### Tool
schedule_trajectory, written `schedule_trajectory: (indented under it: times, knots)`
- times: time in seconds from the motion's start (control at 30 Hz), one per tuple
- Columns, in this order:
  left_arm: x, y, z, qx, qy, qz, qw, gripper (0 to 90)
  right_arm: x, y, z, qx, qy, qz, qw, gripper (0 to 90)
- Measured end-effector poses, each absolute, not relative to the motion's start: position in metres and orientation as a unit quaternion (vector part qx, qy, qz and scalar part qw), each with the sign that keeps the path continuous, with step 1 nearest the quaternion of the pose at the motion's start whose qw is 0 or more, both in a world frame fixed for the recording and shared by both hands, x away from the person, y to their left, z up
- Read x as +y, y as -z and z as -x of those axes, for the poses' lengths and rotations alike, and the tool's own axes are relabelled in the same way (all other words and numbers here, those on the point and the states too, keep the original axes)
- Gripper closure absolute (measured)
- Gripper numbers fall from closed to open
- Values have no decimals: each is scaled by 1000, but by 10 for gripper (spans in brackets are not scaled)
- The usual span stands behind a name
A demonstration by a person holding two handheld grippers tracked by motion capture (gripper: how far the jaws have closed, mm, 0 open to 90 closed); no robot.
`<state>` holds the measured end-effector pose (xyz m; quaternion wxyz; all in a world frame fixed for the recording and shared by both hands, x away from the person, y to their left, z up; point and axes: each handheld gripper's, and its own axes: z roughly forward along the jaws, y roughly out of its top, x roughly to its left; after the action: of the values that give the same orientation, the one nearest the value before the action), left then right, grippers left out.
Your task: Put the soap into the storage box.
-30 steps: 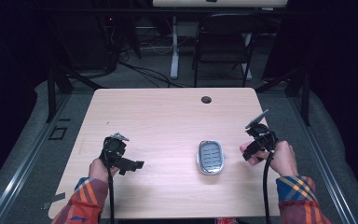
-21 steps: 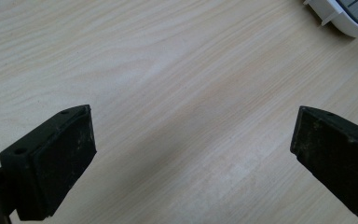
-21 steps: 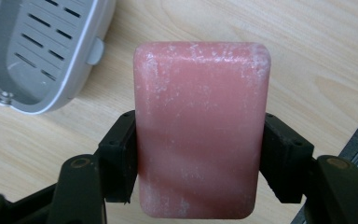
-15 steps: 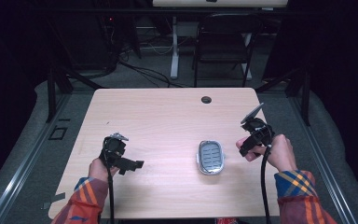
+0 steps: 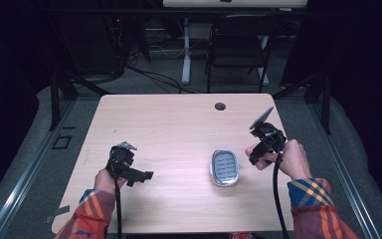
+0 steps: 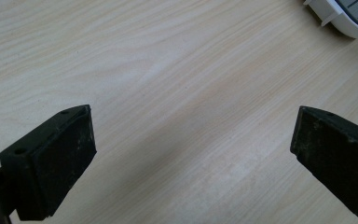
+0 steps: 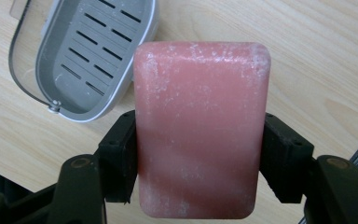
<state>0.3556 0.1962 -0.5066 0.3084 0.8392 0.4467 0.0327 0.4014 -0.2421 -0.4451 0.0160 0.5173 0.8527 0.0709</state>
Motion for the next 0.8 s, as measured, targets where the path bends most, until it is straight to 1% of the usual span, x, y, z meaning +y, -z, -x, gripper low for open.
schedule_trajectory:
  times: [0.53, 0.8]
  knots:
    - [196, 507, -356, 446, -32, -840, 308, 0, -223, 444, -406, 861, -77, -503, 14, 372]
    - [196, 507, -356, 446, -32, -840, 307, 0, -212, 445, -409, 869, -67, -490, 6, 372]
